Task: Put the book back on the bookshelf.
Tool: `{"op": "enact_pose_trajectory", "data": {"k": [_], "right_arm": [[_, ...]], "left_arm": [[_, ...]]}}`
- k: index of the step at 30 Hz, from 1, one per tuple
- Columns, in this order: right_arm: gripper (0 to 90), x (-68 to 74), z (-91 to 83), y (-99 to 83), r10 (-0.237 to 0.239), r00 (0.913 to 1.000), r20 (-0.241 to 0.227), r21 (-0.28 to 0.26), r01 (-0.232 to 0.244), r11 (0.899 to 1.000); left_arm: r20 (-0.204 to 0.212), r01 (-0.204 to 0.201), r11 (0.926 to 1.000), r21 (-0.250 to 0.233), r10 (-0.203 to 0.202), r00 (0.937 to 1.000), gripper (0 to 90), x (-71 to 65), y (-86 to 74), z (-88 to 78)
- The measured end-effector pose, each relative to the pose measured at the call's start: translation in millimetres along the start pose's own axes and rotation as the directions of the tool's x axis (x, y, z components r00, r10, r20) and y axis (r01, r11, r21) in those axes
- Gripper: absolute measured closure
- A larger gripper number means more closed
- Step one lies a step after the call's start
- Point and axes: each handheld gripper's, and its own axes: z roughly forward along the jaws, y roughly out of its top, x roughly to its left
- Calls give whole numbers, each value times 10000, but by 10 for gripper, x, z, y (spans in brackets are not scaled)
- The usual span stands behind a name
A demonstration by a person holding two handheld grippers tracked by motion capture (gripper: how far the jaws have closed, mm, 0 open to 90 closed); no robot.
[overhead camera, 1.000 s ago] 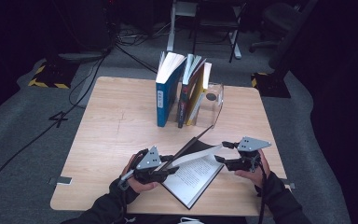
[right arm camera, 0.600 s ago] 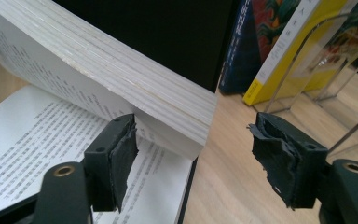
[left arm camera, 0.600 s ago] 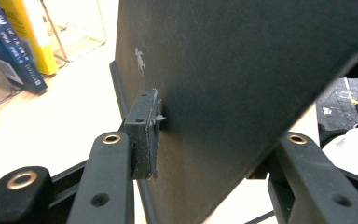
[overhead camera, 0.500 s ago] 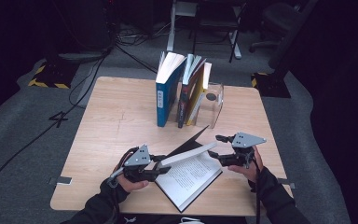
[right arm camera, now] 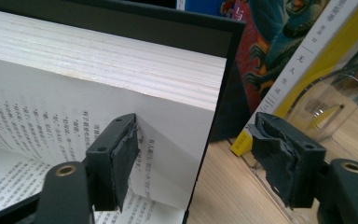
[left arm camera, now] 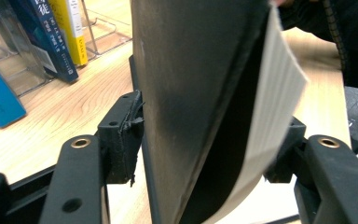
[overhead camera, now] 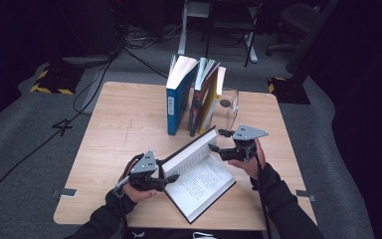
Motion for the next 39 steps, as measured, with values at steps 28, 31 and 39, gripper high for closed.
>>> {"op": "enact_pose_trajectory", "data": {"k": [28, 31, 39], "right_arm": [[223, 24, 236, -143, -193, 9636, -2667, 323, 290, 9991], [220, 18, 298, -121, -145, 9537, -3003, 283, 241, 9993], [285, 84, 333, -88, -486, 9459, -3208, 258, 600, 9979]], "left_arm": [[985, -670, 9971, 360, 631, 9931, 650, 240, -11, -285], [1099, -799, 9959, 419, 749, 9911, 631, 232, -14, -279], [205, -1267, 9876, 930, 1253, 9919, 560, 179, -7, -290]]}}
